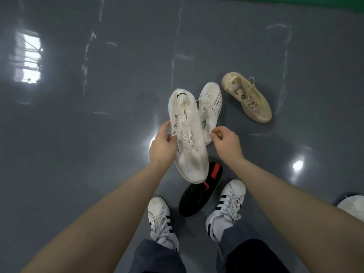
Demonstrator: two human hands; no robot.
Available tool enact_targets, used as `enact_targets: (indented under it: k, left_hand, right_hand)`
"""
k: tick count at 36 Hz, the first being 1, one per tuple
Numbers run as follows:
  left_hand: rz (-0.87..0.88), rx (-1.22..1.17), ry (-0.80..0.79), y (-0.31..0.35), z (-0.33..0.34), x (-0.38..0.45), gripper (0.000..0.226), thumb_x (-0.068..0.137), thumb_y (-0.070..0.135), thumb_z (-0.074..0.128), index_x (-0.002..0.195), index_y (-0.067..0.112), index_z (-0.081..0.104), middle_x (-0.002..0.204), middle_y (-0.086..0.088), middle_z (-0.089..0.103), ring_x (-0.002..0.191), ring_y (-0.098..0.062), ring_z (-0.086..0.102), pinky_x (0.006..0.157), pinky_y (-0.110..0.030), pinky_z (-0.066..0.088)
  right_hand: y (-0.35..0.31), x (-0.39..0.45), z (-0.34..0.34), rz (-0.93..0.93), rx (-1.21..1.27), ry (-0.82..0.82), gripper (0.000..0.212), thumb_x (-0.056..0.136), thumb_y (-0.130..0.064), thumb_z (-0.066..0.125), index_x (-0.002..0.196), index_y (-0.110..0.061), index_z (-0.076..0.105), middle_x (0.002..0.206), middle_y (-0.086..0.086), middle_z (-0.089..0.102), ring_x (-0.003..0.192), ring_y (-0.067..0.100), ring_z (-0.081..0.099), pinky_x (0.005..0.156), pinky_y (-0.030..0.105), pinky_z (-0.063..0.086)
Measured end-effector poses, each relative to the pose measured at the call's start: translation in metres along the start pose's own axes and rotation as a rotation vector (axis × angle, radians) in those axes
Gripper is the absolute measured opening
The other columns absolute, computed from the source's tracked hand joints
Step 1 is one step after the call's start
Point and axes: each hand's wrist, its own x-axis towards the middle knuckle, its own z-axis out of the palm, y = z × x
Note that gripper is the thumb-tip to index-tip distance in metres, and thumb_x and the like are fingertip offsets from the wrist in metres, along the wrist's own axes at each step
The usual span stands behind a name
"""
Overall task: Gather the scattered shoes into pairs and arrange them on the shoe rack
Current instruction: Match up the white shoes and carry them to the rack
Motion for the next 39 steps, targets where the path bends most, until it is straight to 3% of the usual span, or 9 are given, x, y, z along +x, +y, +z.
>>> enact_targets:
  k: [4, 9, 13, 18, 21, 25, 28, 33, 39]
  left_hand:
    - [-0.045, -0.101, 0.011, -0.033, 0.016, 0.035, 0.029, 0.091, 0.022, 0.053, 0.119, 0.031, 0.05, 0.103, 0.007, 0.069, 0.094, -0.014, 0.065, 0.091, -0.041, 0.05]
    - [-0.05, -0.163, 0.043, -0.056, 0.028, 0.066, 0.014, 0.094, 0.019, 0.054, 0.107, 0.024, 0.053, 0.101, 0.008, 0.064, 0.098, -0.013, 0.064, 0.09, -0.034, 0.051]
    - [-0.059, -0.161, 0.072, -0.071, 0.039, 0.087, 0.012, 0.094, 0.021, 0.053, 0.103, 0.029, 0.051, 0.098, 0.012, 0.064, 0.099, -0.012, 0.064, 0.09, -0.037, 0.051]
    - [-0.057, -0.13, 0.081, -0.071, 0.047, 0.091, 0.013, 0.094, 0.022, 0.053, 0.104, 0.029, 0.052, 0.099, 0.011, 0.065, 0.097, -0.011, 0.064, 0.091, -0.041, 0.051]
    - [-0.05, -0.099, 0.072, -0.061, 0.046, 0.085, 0.013, 0.094, 0.02, 0.052, 0.106, 0.027, 0.053, 0.093, 0.015, 0.062, 0.09, -0.008, 0.063, 0.09, -0.039, 0.051]
    - [-0.007, -0.05, 0.035, -0.029, 0.04, 0.06, 0.012, 0.095, 0.019, 0.051, 0.104, 0.028, 0.053, 0.092, 0.014, 0.063, 0.084, -0.008, 0.063, 0.082, -0.03, 0.05]
    - [0.043, 0.006, -0.024, 0.004, 0.038, 0.03, 0.013, 0.095, 0.021, 0.052, 0.106, 0.027, 0.054, 0.098, 0.01, 0.067, 0.082, -0.008, 0.064, 0.08, -0.031, 0.051]
    - [0.138, 0.178, -0.117, 0.074, 0.041, -0.038, 0.017, 0.095, 0.023, 0.049, 0.111, 0.02, 0.055, 0.108, 0.003, 0.067, 0.095, -0.018, 0.063, 0.086, -0.035, 0.049]
    - [0.359, 0.443, -0.227, 0.144, 0.048, -0.12, 0.018, 0.095, 0.025, 0.044, 0.11, 0.015, 0.05, 0.101, -0.006, 0.065, 0.09, -0.031, 0.059, 0.077, -0.041, 0.049]
  right_hand:
    - [0.029, 0.038, 0.03, 0.078, -0.05, -0.004, 0.038, 0.093, -0.03, 0.055, 0.125, -0.009, 0.05, 0.118, 0.011, 0.057, 0.105, 0.026, 0.056, 0.084, 0.037, 0.046]
    - [0.046, 0.077, 0.059, 0.186, -0.051, 0.002, 0.055, 0.092, -0.035, 0.056, 0.132, -0.003, 0.037, 0.132, 0.017, 0.044, 0.119, 0.035, 0.048, 0.096, 0.047, 0.043]
    - [0.054, 0.101, 0.079, 0.217, -0.059, -0.028, 0.057, 0.091, -0.033, 0.057, 0.134, -0.007, 0.031, 0.132, 0.017, 0.045, 0.119, 0.036, 0.048, 0.094, 0.047, 0.044]
    - [0.06, 0.107, 0.079, 0.211, -0.103, 0.043, 0.042, 0.093, -0.02, 0.055, 0.13, -0.012, 0.035, 0.126, 0.013, 0.049, 0.111, 0.033, 0.053, 0.078, 0.041, 0.044]
    - [0.059, 0.096, 0.072, 0.135, 0.027, 0.049, 0.045, 0.094, -0.026, 0.054, 0.134, -0.016, 0.038, 0.125, 0.011, 0.049, 0.108, 0.028, 0.054, 0.082, 0.038, 0.045]
    - [0.038, 0.061, 0.045, 0.059, 0.338, -0.081, 0.045, 0.097, -0.04, 0.046, 0.138, -0.023, 0.04, 0.118, 0.0, 0.054, 0.107, 0.015, 0.054, 0.088, 0.028, 0.042]
    - [0.024, 0.027, 0.017, 0.023, 0.4, -0.159, 0.046, 0.09, -0.043, 0.057, 0.132, -0.03, 0.047, 0.114, -0.008, 0.062, 0.106, 0.01, 0.059, 0.095, 0.034, 0.047]
    - [0.005, -0.037, -0.059, 0.042, 0.279, 0.037, 0.021, 0.088, -0.033, 0.056, 0.109, -0.031, 0.055, 0.1, -0.01, 0.067, 0.097, 0.017, 0.062, 0.087, 0.044, 0.05]
    - [-0.004, -0.122, -0.15, 0.084, 0.21, 0.225, 0.02, 0.095, -0.026, 0.046, 0.114, -0.028, 0.054, 0.091, -0.006, 0.064, 0.084, 0.019, 0.059, 0.07, 0.036, 0.048]
